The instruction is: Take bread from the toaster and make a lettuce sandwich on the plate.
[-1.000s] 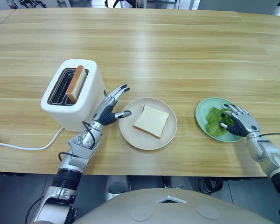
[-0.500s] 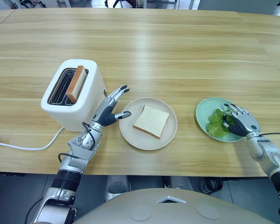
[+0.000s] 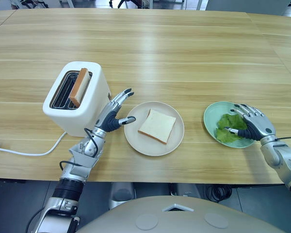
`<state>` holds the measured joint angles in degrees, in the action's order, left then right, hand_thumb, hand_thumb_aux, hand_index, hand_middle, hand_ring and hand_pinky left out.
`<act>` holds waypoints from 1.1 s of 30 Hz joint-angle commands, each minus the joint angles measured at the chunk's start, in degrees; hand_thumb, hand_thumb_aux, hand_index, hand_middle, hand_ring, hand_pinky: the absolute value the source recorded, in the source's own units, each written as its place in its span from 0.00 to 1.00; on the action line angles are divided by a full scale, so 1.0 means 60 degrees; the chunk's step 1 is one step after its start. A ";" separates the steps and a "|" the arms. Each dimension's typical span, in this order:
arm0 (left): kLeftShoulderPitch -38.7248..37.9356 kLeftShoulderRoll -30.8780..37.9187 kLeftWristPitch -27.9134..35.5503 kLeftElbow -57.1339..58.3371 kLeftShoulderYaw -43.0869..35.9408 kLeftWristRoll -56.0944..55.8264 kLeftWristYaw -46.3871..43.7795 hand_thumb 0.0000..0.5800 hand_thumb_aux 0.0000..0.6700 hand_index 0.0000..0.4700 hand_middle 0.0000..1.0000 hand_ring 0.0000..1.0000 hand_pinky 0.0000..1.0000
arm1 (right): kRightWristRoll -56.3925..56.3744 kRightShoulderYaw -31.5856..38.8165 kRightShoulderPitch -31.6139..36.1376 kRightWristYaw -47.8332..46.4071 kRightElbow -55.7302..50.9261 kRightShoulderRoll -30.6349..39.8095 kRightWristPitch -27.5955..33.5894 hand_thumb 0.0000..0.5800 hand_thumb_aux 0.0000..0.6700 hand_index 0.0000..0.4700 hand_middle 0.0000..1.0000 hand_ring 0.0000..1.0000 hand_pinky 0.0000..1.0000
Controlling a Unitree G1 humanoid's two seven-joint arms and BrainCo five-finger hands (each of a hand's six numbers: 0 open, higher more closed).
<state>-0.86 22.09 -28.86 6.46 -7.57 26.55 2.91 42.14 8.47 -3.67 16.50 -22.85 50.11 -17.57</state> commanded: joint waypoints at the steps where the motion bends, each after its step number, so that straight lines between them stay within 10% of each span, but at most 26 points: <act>1: -0.0138 0.0062 0.0168 -0.0200 0.0079 -0.0040 -0.0104 0.00 0.00 0.00 0.00 0.00 0.00 | -0.0188 -0.0024 -0.0166 -0.0602 0.0251 0.0158 -0.0088 0.00 0.00 0.00 0.00 0.00 0.00; 29: -0.0230 0.0100 0.0212 -0.0245 0.0033 -0.0003 -0.0116 0.00 0.00 0.00 0.00 0.00 0.00 | 0.0140 0.0628 0.0797 -0.0796 -0.1764 -0.0172 -0.0397 0.01 0.00 0.00 0.00 0.00 0.00; 32: -0.0242 0.0114 0.0214 -0.0251 0.0048 -0.0009 -0.0116 0.00 0.00 0.00 0.00 0.00 0.00 | 0.0165 0.0777 0.0962 -0.0679 -0.2075 -0.0236 -0.0443 0.32 0.17 0.17 0.00 0.00 0.00; 33: -0.0245 0.0115 0.0214 -0.0249 0.0052 -0.0008 -0.0109 0.00 0.00 0.00 0.00 0.00 0.00 | 0.0177 0.0817 0.1009 -0.0649 -0.2155 -0.0252 -0.0455 0.69 0.44 0.43 0.00 0.00 0.00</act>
<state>-2.20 22.39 -27.91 5.87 -7.55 26.56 2.77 42.68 12.31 1.99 12.33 -34.15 49.10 -20.16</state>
